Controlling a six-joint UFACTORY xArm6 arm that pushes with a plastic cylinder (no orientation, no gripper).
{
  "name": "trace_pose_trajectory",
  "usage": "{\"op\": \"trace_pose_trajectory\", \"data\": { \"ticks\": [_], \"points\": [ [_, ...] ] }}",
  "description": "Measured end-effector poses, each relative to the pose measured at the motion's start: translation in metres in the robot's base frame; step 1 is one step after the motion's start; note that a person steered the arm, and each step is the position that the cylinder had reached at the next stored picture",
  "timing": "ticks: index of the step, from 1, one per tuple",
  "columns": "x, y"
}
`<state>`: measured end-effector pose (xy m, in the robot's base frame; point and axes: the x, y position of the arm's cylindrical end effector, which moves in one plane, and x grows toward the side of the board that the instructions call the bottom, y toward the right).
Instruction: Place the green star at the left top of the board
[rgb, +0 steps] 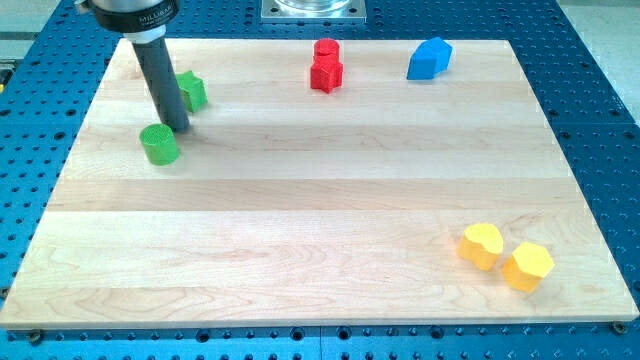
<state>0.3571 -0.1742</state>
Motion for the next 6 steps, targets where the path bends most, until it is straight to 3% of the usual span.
{"op": "trace_pose_trajectory", "data": {
  "ticks": [1, 2, 3, 4, 5, 6],
  "points": [
    [-0.051, 0.01],
    [-0.075, -0.01],
    [-0.079, 0.029],
    [-0.098, -0.015],
    [-0.096, -0.017],
    [-0.098, 0.022]
  ]
}}
